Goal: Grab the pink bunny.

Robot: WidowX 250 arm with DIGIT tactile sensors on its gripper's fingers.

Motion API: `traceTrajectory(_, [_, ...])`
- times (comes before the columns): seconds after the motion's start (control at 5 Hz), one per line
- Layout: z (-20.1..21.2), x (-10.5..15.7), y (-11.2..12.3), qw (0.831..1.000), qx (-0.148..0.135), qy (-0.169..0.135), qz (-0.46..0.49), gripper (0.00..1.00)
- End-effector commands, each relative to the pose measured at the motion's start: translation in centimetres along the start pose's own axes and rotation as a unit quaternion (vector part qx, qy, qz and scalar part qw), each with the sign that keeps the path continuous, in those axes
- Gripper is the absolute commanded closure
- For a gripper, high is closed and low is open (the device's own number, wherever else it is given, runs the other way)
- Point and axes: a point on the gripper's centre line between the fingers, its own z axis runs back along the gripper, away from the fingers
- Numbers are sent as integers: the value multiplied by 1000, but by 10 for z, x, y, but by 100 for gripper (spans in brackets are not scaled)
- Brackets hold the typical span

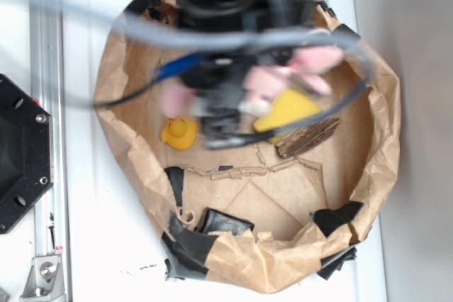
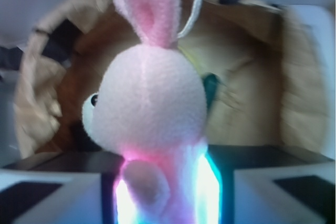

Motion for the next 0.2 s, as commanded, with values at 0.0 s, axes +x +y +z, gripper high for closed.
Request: traceTrajectory(0.0, [2,-11,-1,996,83,9,-1,100])
